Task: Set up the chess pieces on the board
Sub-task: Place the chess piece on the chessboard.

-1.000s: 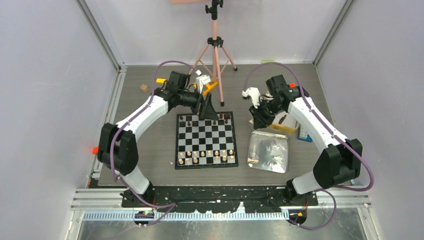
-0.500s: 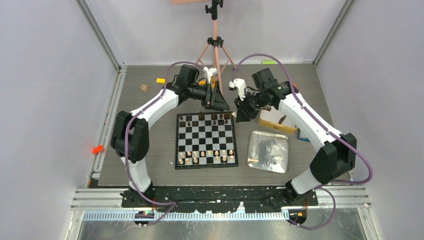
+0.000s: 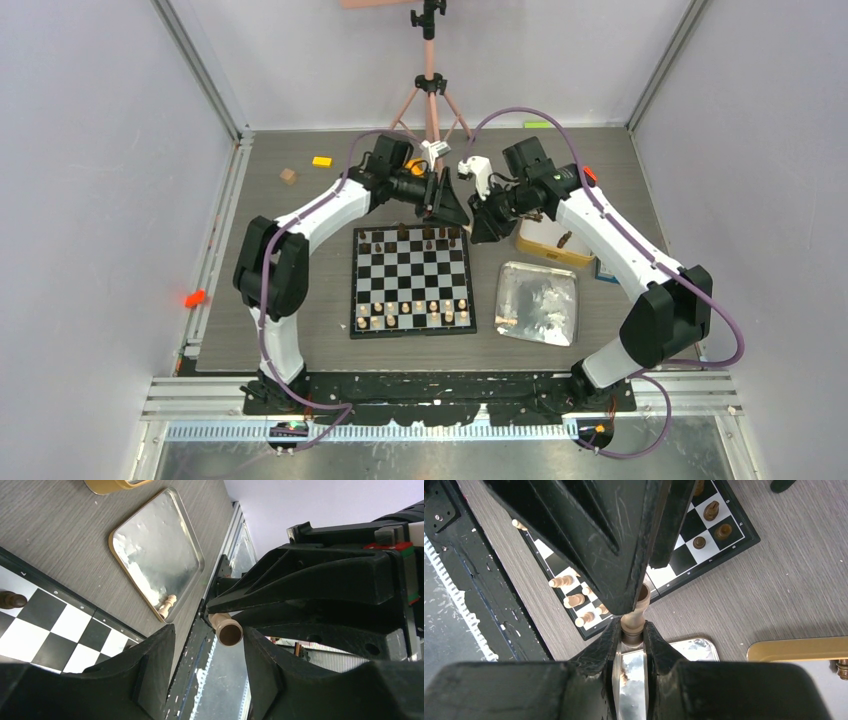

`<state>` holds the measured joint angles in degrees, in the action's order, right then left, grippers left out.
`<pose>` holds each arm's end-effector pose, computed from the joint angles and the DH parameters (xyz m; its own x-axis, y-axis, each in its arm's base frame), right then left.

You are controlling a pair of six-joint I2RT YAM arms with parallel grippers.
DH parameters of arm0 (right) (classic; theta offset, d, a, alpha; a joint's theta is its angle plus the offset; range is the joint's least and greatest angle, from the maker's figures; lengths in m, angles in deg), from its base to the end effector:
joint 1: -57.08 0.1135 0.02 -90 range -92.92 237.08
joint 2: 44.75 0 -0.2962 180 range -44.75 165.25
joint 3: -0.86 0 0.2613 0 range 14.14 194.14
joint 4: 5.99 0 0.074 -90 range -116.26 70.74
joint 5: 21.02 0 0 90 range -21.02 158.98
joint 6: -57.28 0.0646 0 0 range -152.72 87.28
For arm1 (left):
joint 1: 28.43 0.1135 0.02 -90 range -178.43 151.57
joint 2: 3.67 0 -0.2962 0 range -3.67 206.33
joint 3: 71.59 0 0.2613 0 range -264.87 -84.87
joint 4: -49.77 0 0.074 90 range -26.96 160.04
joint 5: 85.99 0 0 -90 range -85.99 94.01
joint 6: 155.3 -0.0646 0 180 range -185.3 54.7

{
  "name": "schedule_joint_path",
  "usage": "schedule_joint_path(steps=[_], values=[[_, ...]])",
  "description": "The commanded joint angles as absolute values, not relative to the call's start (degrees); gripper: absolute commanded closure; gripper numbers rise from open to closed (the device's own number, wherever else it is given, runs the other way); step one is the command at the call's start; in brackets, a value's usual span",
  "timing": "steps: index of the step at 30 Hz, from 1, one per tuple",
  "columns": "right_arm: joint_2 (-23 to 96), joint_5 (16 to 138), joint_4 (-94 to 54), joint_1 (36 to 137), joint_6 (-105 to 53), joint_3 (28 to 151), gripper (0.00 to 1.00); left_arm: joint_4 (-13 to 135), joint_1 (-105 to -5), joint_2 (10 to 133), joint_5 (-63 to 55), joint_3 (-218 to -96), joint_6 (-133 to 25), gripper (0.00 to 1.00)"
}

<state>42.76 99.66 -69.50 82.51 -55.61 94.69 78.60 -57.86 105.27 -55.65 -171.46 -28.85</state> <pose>0.2902 0.1745 0.3293 -0.4585 -0.5884 -0.6660 -0.8655 0.4658 0.1843 0.3718 -0.2738 0.2870 -0.9302 0.1802 -0.3197 0.3589 0.2640 -0.8953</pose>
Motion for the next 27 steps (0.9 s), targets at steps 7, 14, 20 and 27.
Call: schedule_joint_path(steps=[7, 14, 20, 27], values=[[42.3, 98.2, -66.1, 83.5, -54.4, 94.3, 0.99, 75.9, -59.3, 105.8, -57.8, -173.3, -27.2, 0.54], [43.0, 97.1, -65.9, 84.1, -54.2, 94.5, 0.99, 75.9, -59.8, 107.4, -59.2, -174.4, -26.2, 0.70], [43.9, 95.4, -66.8, 84.3, -54.8, 95.1, 0.99, 75.7, -59.9, 107.6, -59.8, -174.3, -25.8, 0.87], [42.8, 93.6, -65.6, 83.3, -52.4, 96.1, 0.71, 71.7, -58.0, 105.8, -60.4, -171.4, -23.7, 1.00]])
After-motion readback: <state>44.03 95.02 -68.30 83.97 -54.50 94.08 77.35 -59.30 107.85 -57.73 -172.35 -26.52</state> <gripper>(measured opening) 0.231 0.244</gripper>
